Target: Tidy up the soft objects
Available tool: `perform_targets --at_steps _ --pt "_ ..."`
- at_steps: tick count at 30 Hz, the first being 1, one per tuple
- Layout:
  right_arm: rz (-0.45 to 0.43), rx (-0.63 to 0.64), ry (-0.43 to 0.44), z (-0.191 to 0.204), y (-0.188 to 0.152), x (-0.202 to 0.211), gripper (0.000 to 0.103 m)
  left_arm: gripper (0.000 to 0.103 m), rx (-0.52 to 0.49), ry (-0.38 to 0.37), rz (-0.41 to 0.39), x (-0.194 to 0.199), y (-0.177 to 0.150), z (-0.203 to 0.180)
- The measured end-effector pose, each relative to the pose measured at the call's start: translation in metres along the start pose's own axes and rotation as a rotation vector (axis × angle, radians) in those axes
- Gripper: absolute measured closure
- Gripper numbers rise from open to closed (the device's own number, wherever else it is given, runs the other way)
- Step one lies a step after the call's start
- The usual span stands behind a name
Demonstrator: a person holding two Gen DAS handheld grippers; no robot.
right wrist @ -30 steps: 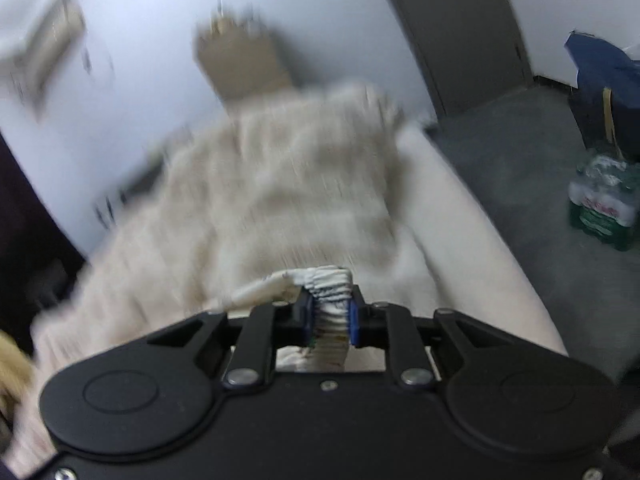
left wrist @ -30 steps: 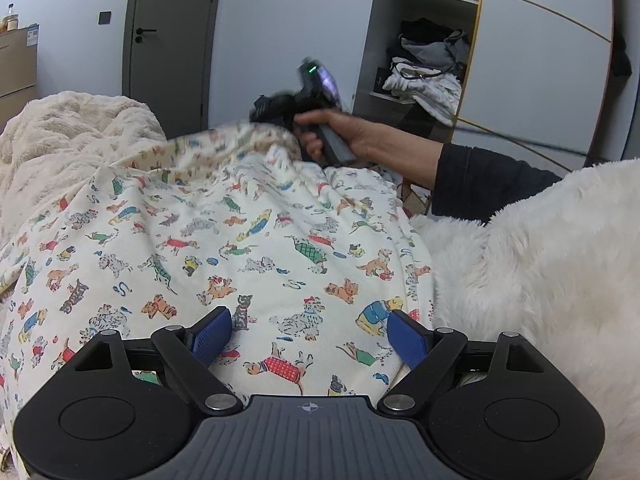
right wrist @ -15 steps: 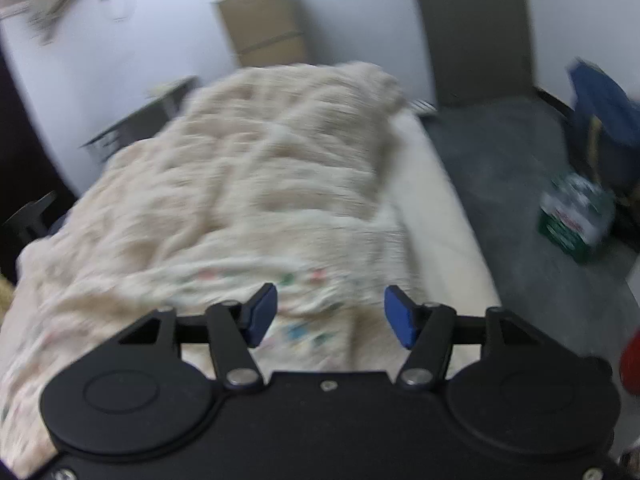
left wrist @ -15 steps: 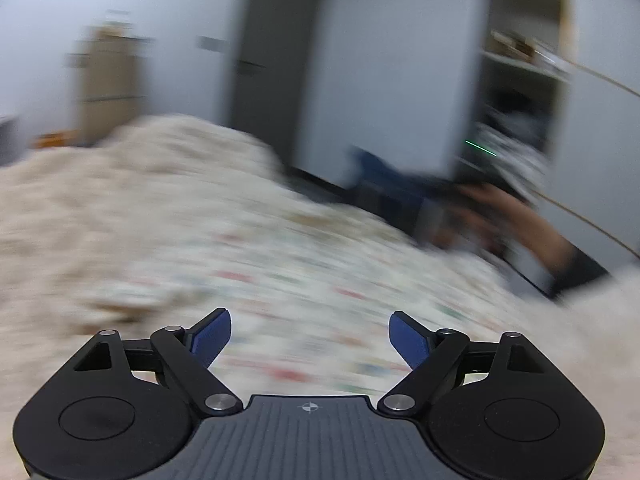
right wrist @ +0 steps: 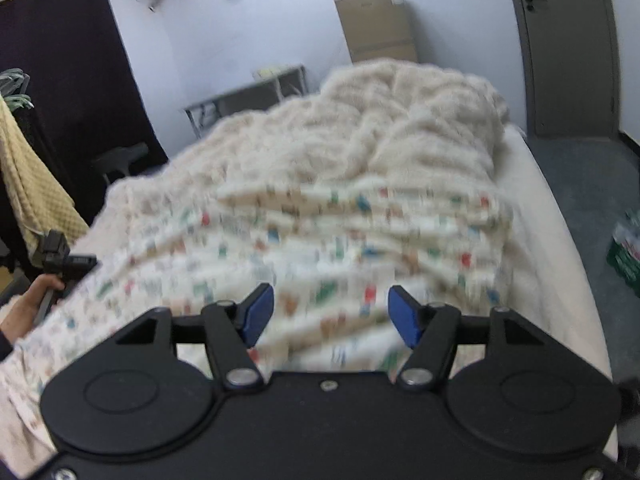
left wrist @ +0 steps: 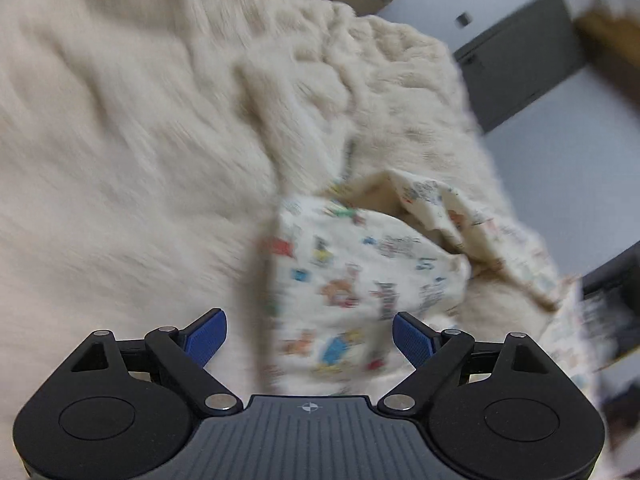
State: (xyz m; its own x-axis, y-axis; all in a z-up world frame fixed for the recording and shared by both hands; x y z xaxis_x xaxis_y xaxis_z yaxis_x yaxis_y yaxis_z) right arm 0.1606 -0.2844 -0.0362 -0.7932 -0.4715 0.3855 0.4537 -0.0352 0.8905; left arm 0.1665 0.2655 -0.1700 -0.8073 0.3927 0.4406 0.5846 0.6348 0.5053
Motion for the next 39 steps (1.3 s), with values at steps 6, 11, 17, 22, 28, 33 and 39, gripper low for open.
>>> perform_targets --at_steps 6,11,17,22,28,33,39 --pt "-0.039 0.09 -0.208 -0.022 -0.021 0.031 0.029 0.022 -0.094 0.049 -0.044 -0.001 -0.008 -0.011" --pt "-0.047 0.048 -0.203 -0.034 -0.035 0.024 0.027 0.056 -0.136 0.067 -0.055 0.005 -0.014 -0.015" --pt "-0.051 0.068 -0.189 -0.028 -0.04 0.02 0.028 0.094 -0.125 0.037 -0.145 0.033 0.019 -0.019" --pt "-0.044 0.054 -0.183 -0.027 -0.041 0.018 0.028 0.1 0.042 -0.145 -0.454 0.116 0.113 -0.043" --pt "-0.044 0.071 -0.184 -0.023 -0.039 0.017 0.028 0.1 -0.049 -0.125 -0.685 0.201 0.184 -0.085" --pt "-0.041 0.061 -0.176 -0.025 -0.041 0.016 0.028 0.099 -0.144 0.103 -0.586 0.196 0.159 -0.056" --pt "-0.038 0.066 -0.178 -0.025 -0.04 0.016 0.028 0.099 0.104 0.184 -0.525 0.16 0.132 0.026"
Point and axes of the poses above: each gripper's, at about its wrist camera, not at the fingertips, and x roughly against the way its jaws point, z to its left, y to its top, the point moved 9 cm from there along -x, roughly the way its jaws point, and after that the axes turned 13 degrees about -z, right-handed, at the moved point
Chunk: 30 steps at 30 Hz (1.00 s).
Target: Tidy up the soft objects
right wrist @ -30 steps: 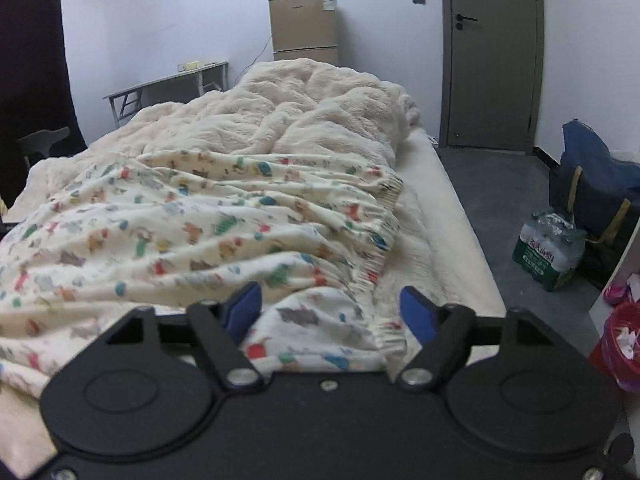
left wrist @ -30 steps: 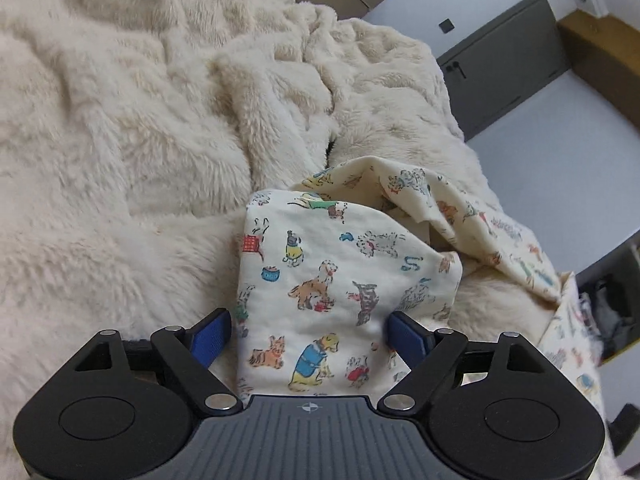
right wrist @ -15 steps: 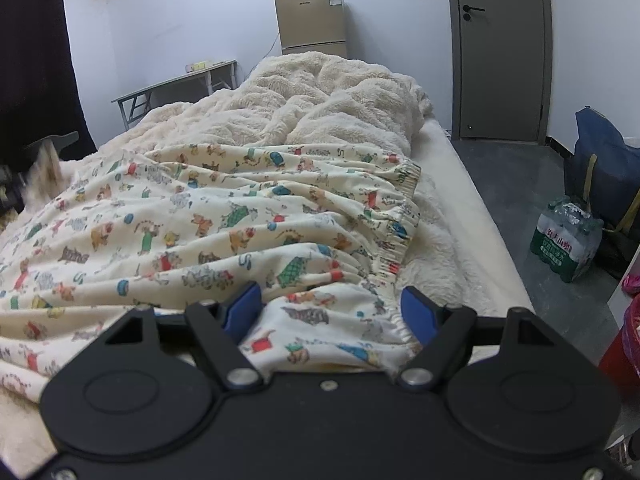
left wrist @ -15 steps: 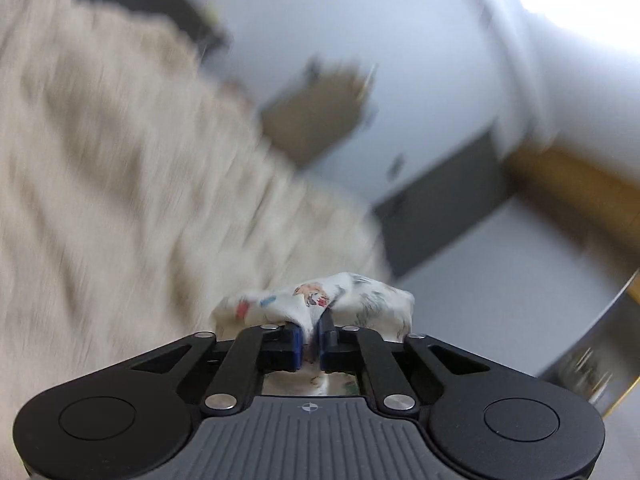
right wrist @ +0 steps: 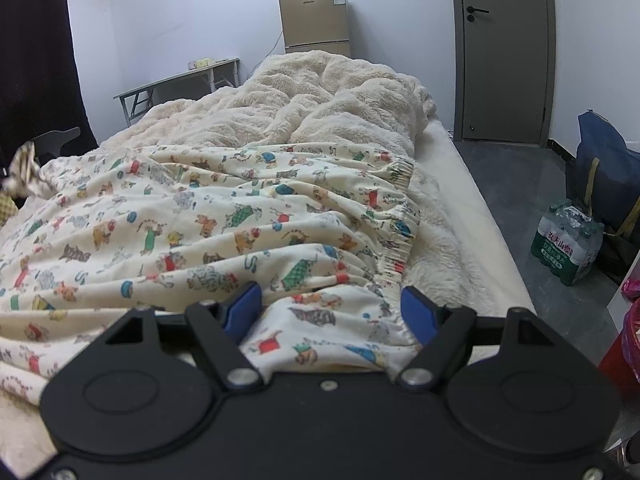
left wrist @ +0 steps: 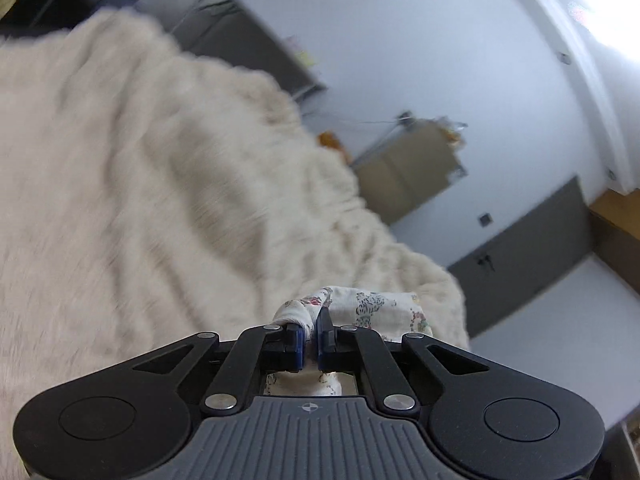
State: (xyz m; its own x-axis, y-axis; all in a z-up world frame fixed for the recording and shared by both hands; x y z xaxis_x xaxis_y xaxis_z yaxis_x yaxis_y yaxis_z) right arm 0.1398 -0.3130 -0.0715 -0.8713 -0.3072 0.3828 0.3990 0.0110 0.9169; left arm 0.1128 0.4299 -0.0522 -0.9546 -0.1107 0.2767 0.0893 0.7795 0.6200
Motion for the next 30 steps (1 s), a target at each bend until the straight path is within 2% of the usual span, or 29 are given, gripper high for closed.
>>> perform_targets --at_steps 4,7,12,15,18,20,21,22,25,27,28,30 --pt "0.003 -0.002 0.001 0.0 0.0 0.0 0.028 0.098 -0.086 0.051 0.068 -0.007 -0.018 0.013" --pt "0.002 0.0 0.002 0.0 0.0 0.0 0.028 0.098 -0.057 0.088 0.116 -0.005 -0.025 0.03" --pt "0.003 0.001 0.002 0.0 0.0 -0.001 0.028 0.098 -0.114 0.07 0.131 -0.009 -0.033 0.032" --pt "0.004 0.002 0.002 0.0 0.0 -0.001 0.028 0.098 -0.144 0.008 0.113 -0.006 -0.029 0.017" --pt "0.005 0.005 0.0 0.001 0.0 -0.001 0.028 0.098 -0.235 -0.118 0.045 0.002 -0.012 -0.016" --pt "0.003 0.01 -0.002 0.001 0.0 0.0 0.028 0.098 -0.4 -0.253 0.027 0.019 -0.009 -0.041" --pt "0.002 0.011 -0.001 0.001 0.0 0.0 0.028 0.098 -0.531 -0.309 0.035 0.031 -0.012 -0.051" --pt "0.002 0.012 -0.001 0.001 0.0 0.0 0.028 0.095 -0.677 -0.34 0.078 0.044 -0.02 -0.055" --pt "0.005 0.009 0.0 0.003 0.0 -0.001 0.028 0.089 -0.995 -0.219 0.321 0.058 -0.05 -0.02" --pt "0.005 0.014 -0.001 0.003 0.0 -0.001 0.028 0.076 -1.135 -0.032 0.372 0.06 -0.052 0.018" --pt "0.005 0.016 -0.002 0.004 0.0 -0.001 0.028 0.076 -1.198 0.07 0.388 0.061 -0.051 0.038" --pt "0.006 0.019 -0.002 0.005 0.0 -0.001 0.028 0.076 -1.091 0.165 0.324 0.063 -0.036 0.059"
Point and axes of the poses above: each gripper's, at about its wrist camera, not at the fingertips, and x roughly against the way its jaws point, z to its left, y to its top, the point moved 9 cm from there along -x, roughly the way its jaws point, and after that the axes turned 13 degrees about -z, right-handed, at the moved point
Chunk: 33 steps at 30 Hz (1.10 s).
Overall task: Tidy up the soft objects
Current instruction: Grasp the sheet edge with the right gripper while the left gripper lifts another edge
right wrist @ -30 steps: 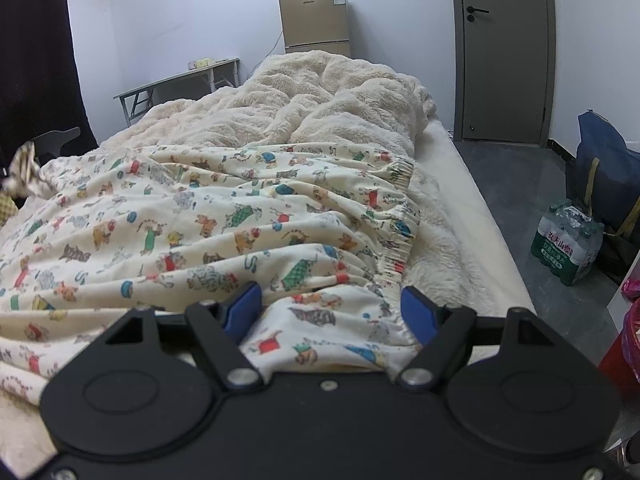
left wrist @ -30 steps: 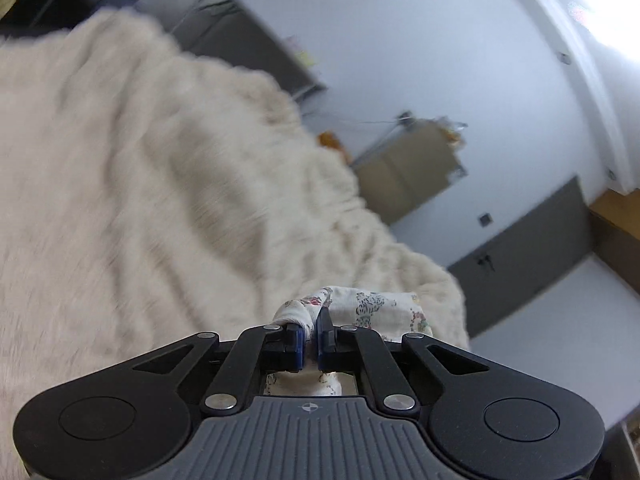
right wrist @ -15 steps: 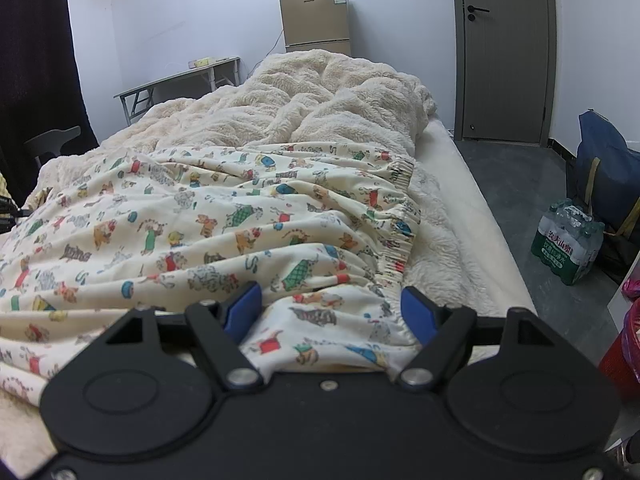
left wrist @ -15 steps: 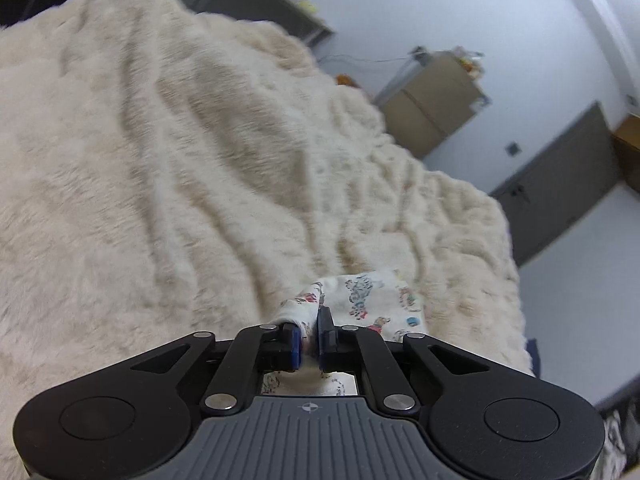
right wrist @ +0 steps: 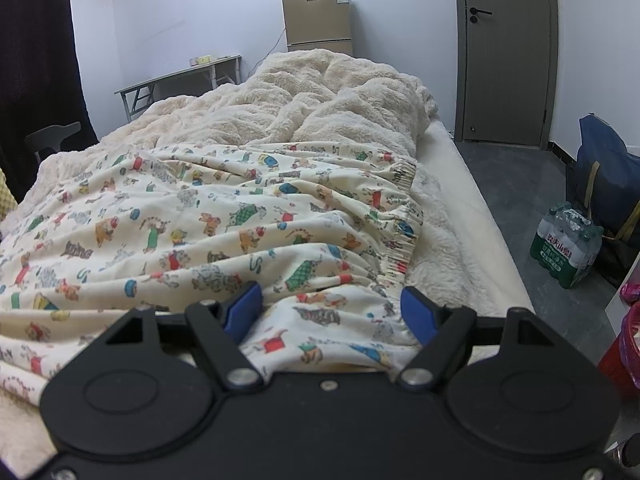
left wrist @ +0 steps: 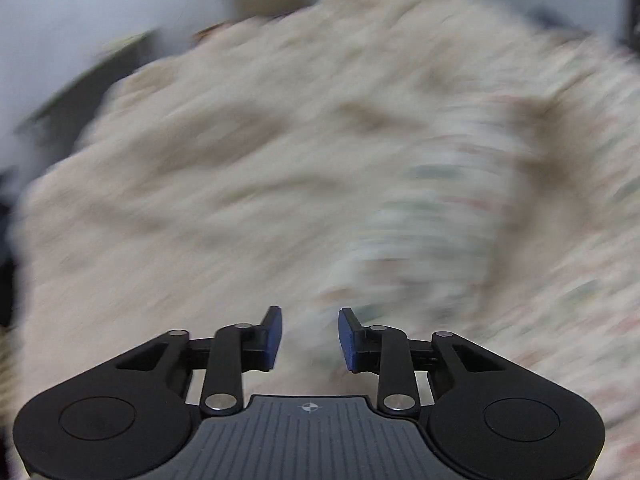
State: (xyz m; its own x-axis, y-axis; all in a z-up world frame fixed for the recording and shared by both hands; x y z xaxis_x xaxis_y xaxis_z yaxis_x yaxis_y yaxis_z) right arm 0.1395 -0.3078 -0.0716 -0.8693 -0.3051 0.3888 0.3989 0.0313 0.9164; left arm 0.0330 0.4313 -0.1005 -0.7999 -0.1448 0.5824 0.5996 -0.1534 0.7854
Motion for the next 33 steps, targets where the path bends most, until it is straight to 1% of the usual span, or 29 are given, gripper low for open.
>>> perform_targets --at_steps 1,2,3,4,5,6,8,10,12,13,14,16,18,19,20,21,22,24,25,29,30,31,33 --pt "0.001 0.001 -0.001 0.0 0.0 0.0 0.028 0.076 0.078 0.038 -0.01 -0.001 -0.005 0.012" --pt "0.002 0.003 -0.002 0.001 0.0 -0.001 0.028 0.076 0.142 0.026 -0.047 0.002 -0.005 0.012" --pt "0.003 0.004 -0.003 0.002 0.001 -0.001 0.028 0.073 0.201 -0.002 -0.092 0.006 -0.003 0.01" --pt "0.003 0.006 -0.004 0.002 0.001 -0.001 0.028 0.065 0.202 -0.024 -0.115 0.009 0.0 0.003" --pt "0.003 0.008 -0.004 0.003 0.001 -0.001 0.028 0.06 0.18 -0.04 -0.125 0.012 0.002 -0.004" --pt "0.003 0.01 -0.004 0.003 0.001 -0.001 0.028 0.055 0.119 -0.065 -0.134 0.016 0.004 -0.02" --pt "0.004 0.009 -0.003 0.003 0.001 -0.001 0.028 0.053 -0.042 -0.124 -0.13 0.021 0.006 -0.065" --pt "0.004 0.007 -0.002 0.003 0.001 -0.001 0.028 0.052 -0.242 -0.232 -0.113 0.025 0.003 -0.126" --pt "0.004 0.005 -0.002 0.002 0.0 -0.001 0.028 0.052 -0.347 -0.285 -0.097 0.021 0.0 -0.159" --pt "0.004 0.006 -0.002 0.002 0.0 -0.001 0.028 0.052 -0.421 -0.292 -0.085 0.012 0.0 -0.184" --pt "0.004 0.007 -0.002 0.002 0.0 -0.001 0.028 0.052 -0.444 -0.291 -0.081 0.007 -0.001 -0.191" --pt "0.001 0.011 -0.001 0.002 0.001 0.0 0.029 0.052 -0.505 -0.255 -0.078 -0.015 0.002 -0.211" --pt "-0.006 0.019 0.003 0.004 0.004 0.001 0.029 0.054 -0.538 -0.217 -0.092 -0.03 0.007 -0.221" --pt "-0.016 0.032 0.014 0.007 0.009 0.003 0.029 0.07 -0.552 -0.188 -0.102 -0.039 0.012 -0.225" --pt "-0.023 0.045 0.024 0.009 0.013 0.004 0.029 0.081 -0.562 -0.163 -0.111 -0.044 0.016 -0.225" --pt "-0.03 0.058 0.033 0.012 0.018 0.005 0.029 0.097 -0.571 -0.14 -0.12 -0.047 0.021 -0.224" --pt "-0.039 0.074 0.046 0.017 0.025 0.005 0.029 0.1 -0.569 -0.114 -0.122 -0.051 0.028 -0.219" --pt "-0.059 0.119 0.086 0.032 0.044 0.005 0.029 0.102 -0.55 -0.082 -0.14 -0.051 0.042 -0.207" --pt "-0.065 0.139 0.104 0.04 0.052 0.005 0.028 0.103 -0.534 -0.051 -0.157 -0.049 0.052 -0.197" --pt "-0.074 0.252 0.212 0.093 0.088 -0.005 0.028 0.103 -0.458 0.045 -0.227 -0.031 0.091 -0.161" --pt "-0.076 0.282 0.236 0.109 0.096 -0.008 0.028 0.103 -0.429 0.08 -0.257 -0.023 0.107 -0.148" --pt "-0.077 0.331 0.276 0.135 0.107 -0.015 0.028 0.103 -0.407 0.112 -0.285 -0.014 0.122 -0.138" --pt "-0.053 0.386 0.371 0.182 0.118 -0.029 0.026 0.103 -0.377 0.146 -0.325 -0.003 0.144 -0.128"
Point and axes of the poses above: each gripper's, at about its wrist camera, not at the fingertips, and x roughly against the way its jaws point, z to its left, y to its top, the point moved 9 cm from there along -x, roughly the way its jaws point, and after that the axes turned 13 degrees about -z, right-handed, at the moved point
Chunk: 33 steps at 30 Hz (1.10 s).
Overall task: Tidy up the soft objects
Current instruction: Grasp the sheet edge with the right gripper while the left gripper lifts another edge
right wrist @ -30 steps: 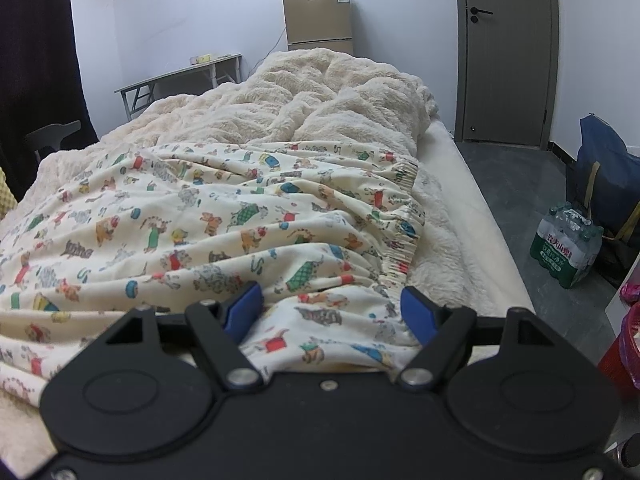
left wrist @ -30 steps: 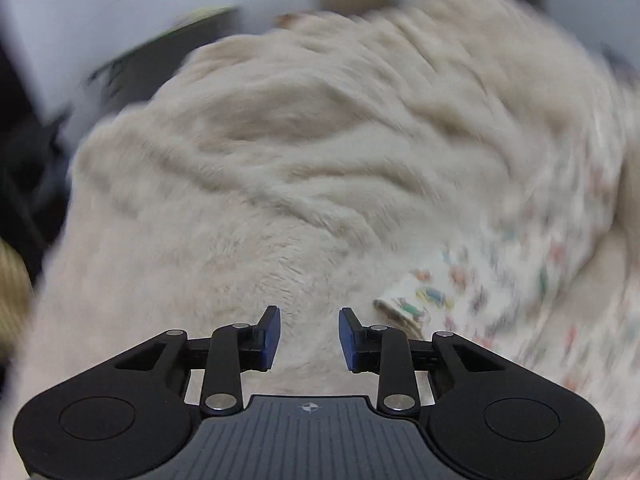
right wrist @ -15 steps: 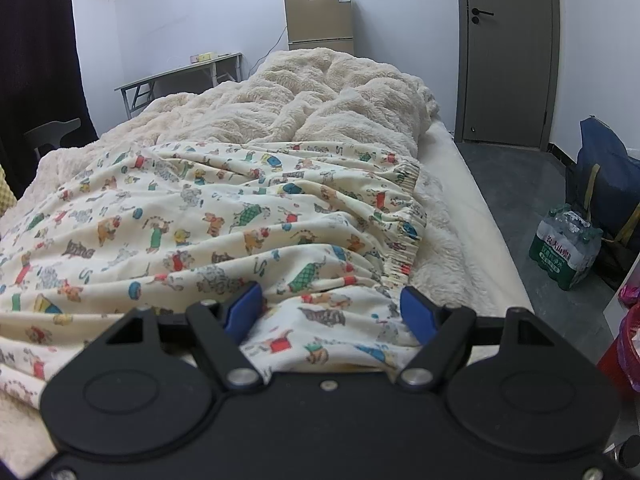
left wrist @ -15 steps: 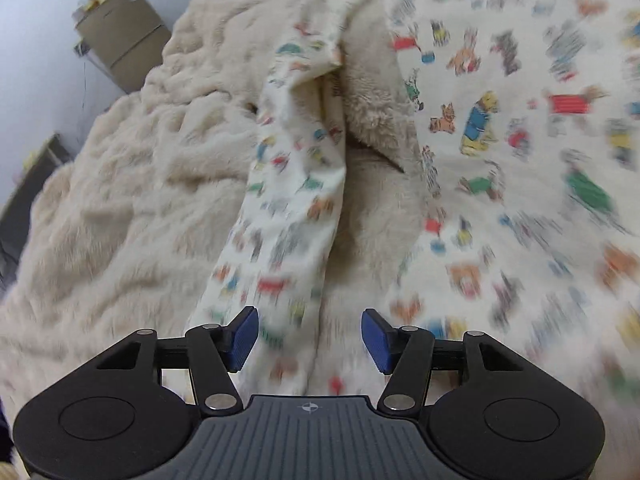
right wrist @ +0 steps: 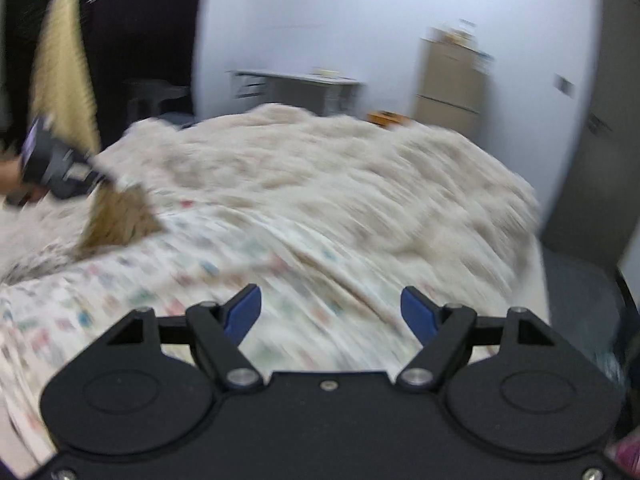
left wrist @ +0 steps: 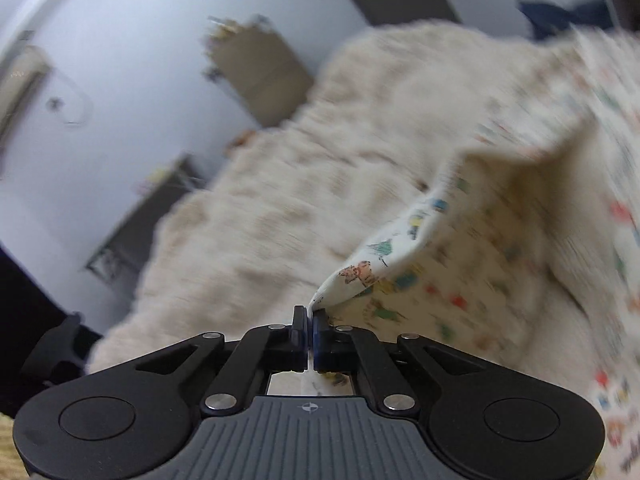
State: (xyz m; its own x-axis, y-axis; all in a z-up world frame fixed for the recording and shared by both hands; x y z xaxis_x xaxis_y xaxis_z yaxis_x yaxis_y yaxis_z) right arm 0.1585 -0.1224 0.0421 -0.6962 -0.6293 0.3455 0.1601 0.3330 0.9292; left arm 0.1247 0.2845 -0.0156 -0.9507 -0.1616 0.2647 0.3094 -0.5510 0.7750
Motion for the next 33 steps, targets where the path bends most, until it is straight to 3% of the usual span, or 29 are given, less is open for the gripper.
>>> perform_targets --at_steps 4,8,9,11,13,14,15,17,19,21,22,24,26,27,28,29,33 --pt "0.069 0.047 0.189 0.07 0.035 -0.066 0.024 0.103 0.06 0.068 -0.072 0.016 0.05 0.03" --pt "0.188 0.172 0.245 0.138 0.042 -0.138 0.024 0.103 0.038 0.087 -0.116 0.023 0.088 0.043" --pt "0.207 0.21 0.225 0.146 0.04 -0.15 0.025 0.103 0.024 0.09 -0.113 0.019 0.091 0.045" --pt "0.261 0.335 0.144 0.16 0.035 -0.182 0.039 0.102 -0.01 0.098 -0.101 0.008 0.094 0.05" --pt "0.313 0.39 0.074 0.154 0.033 -0.202 0.075 0.102 -0.043 0.105 -0.088 -0.003 0.097 0.056" --pt "0.341 0.383 0.049 0.143 0.035 -0.211 0.083 0.102 -0.05 0.105 -0.067 -0.015 0.093 0.058" --pt "0.369 0.375 0.024 0.133 0.037 -0.22 0.098 0.102 -0.051 0.106 -0.056 -0.019 0.09 0.059" --pt "0.387 0.338 -0.019 0.112 0.046 -0.233 0.098 0.103 -0.057 0.135 -0.009 -0.037 0.076 0.063" --pt "0.343 0.277 -0.095 0.081 0.068 -0.239 0.1 0.103 -0.086 0.25 0.045 -0.056 0.061 0.077" --pt "0.284 0.223 -0.138 0.059 0.087 -0.235 0.1 0.103 -0.008 0.333 0.051 -0.063 0.059 0.101" --pt "0.25 0.177 -0.14 0.048 0.096 -0.226 0.1 0.103 0.101 0.323 0.04 -0.061 0.062 0.113" --pt "0.214 0.167 -0.132 0.041 0.1 -0.213 0.1 0.103 0.323 0.139 0.012 -0.054 0.068 0.108" --pt "0.183 0.157 -0.124 0.034 0.104 -0.203 0.1 0.097 0.359 0.0 -0.026 -0.047 0.073 0.089" --pt "0.183 0.154 -0.112 0.032 0.105 -0.203 0.1 0.07 0.32 -0.092 -0.062 -0.042 0.075 0.066" --pt "0.181 0.154 -0.095 0.033 0.105 -0.2 0.1 0.034 0.241 -0.156 -0.077 -0.041 0.072 0.036" --pt "0.18 0.165 -0.079 0.036 0.104 -0.196 0.1 0.027 0.155 -0.206 -0.082 -0.041 0.066 0.006" --pt "0.177 0.221 -0.008 0.045 0.103 -0.184 0.1 0.029 -0.023 -0.335 -0.011 -0.057 0.036 -0.065"
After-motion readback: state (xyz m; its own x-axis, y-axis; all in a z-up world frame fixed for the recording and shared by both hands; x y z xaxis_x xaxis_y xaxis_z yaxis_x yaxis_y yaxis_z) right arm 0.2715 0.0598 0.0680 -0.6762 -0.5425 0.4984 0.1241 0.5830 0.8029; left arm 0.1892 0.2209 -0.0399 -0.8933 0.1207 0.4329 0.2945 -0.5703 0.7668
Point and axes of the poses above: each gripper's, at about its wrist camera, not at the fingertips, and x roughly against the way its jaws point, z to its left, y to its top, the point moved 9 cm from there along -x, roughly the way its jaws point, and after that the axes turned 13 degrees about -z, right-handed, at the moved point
